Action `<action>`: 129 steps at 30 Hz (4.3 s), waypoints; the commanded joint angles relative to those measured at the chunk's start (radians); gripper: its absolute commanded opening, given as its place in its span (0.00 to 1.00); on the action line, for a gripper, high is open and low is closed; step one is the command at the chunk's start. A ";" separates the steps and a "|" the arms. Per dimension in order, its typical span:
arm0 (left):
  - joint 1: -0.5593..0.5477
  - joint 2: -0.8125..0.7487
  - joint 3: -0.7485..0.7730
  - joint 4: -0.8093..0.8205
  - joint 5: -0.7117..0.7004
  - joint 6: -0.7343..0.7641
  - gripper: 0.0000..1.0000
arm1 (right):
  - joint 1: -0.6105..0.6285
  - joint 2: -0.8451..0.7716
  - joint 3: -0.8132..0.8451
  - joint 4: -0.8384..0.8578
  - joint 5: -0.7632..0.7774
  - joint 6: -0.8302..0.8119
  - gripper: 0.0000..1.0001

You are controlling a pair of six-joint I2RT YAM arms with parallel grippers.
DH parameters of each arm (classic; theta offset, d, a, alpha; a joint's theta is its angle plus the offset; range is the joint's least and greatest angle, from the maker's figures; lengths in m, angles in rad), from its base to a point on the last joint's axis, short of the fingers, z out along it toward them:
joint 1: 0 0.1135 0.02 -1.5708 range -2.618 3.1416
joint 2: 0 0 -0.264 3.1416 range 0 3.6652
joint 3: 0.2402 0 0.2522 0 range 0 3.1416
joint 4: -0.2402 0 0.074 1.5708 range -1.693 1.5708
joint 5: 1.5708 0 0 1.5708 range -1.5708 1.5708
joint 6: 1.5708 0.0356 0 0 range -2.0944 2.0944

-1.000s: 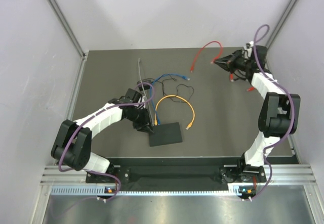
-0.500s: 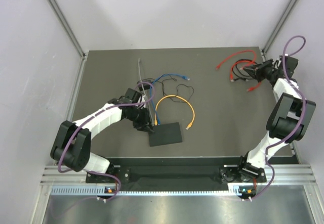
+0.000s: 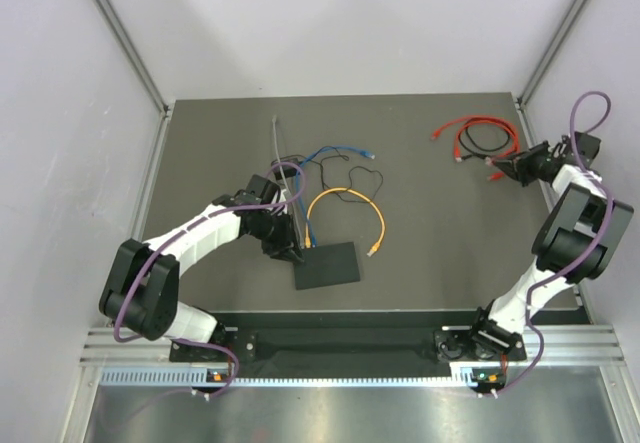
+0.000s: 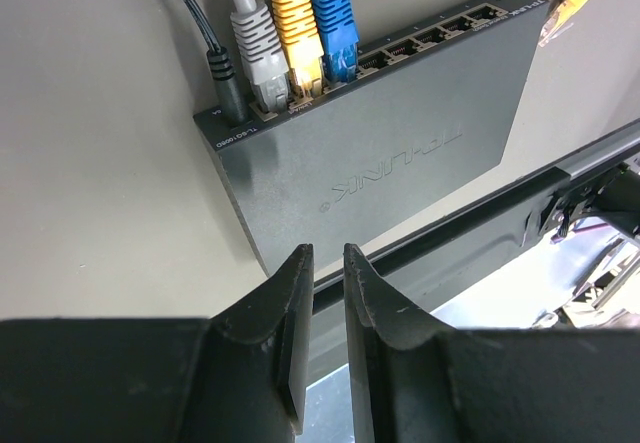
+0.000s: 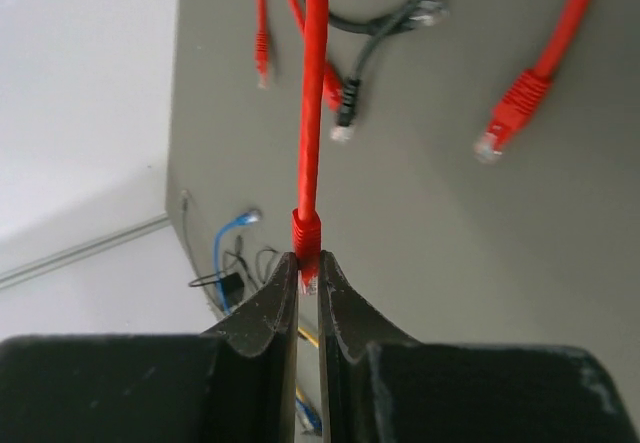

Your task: Pull the plug from the switch port

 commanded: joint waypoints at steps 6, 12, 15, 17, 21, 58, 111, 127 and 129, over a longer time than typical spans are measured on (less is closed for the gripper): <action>-0.004 -0.019 0.011 -0.004 0.021 0.005 0.24 | -0.010 0.066 0.101 -0.192 0.078 -0.234 0.09; -0.004 -0.025 0.022 -0.027 0.014 0.005 0.24 | -0.010 0.086 0.154 -0.260 0.144 -0.308 0.19; -0.004 -0.031 0.025 -0.038 0.011 0.004 0.24 | -0.010 0.094 0.187 -0.298 0.183 -0.337 0.30; -0.004 -0.033 0.025 -0.043 0.011 0.005 0.24 | -0.008 0.086 0.199 -0.315 0.212 -0.345 0.43; -0.004 -0.040 0.023 -0.052 0.008 0.004 0.24 | 0.005 0.055 0.179 -0.335 0.233 -0.354 0.51; -0.001 -0.121 -0.029 -0.043 -0.021 -0.061 0.24 | 1.004 0.192 0.158 -0.328 0.129 -0.364 0.11; -0.001 -0.045 -0.115 0.012 0.062 -0.099 0.25 | 1.170 0.267 0.115 -0.096 -0.136 -0.289 0.50; -0.001 -0.028 -0.119 0.017 0.057 -0.110 0.25 | 1.177 0.327 0.105 -0.025 -0.205 -0.253 0.33; -0.002 -0.028 -0.118 0.017 0.054 -0.111 0.25 | 1.179 0.335 0.112 -0.021 -0.219 -0.254 0.33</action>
